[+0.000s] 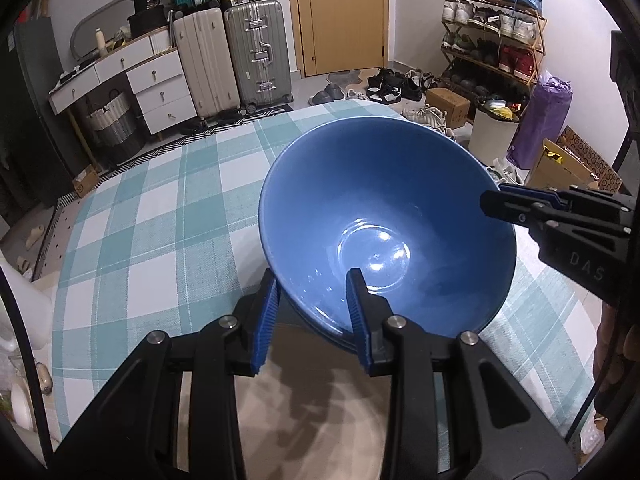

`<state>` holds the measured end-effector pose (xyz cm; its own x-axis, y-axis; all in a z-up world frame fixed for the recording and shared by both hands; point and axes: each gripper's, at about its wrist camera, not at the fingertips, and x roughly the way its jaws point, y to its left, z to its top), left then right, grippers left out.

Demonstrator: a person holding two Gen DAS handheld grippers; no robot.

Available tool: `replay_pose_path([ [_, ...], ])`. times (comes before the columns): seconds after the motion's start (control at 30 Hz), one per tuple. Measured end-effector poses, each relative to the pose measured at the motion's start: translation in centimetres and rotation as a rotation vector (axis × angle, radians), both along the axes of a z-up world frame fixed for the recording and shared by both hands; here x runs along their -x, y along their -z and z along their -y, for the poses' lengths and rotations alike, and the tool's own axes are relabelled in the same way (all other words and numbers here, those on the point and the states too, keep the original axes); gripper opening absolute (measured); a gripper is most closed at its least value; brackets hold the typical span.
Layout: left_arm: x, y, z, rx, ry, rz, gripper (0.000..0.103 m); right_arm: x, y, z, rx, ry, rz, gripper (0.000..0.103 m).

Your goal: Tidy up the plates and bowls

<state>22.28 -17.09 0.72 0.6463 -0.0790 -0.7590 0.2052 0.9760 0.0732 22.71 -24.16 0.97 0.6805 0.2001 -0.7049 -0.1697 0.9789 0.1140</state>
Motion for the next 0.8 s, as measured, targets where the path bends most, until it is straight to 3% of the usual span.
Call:
replay_pose_path([
  [0.6,-0.8,1.0,-0.8,0.013,-0.006,-0.046,0.038,-0.3,0.3,-0.2,0.001,0.011,-0.014,0.023],
  [0.8,-1.1,1.2,-1.7,0.052,-0.016,-0.064,0.047,-0.3,0.4,-0.4,-0.001,0.005,-0.032,0.027],
])
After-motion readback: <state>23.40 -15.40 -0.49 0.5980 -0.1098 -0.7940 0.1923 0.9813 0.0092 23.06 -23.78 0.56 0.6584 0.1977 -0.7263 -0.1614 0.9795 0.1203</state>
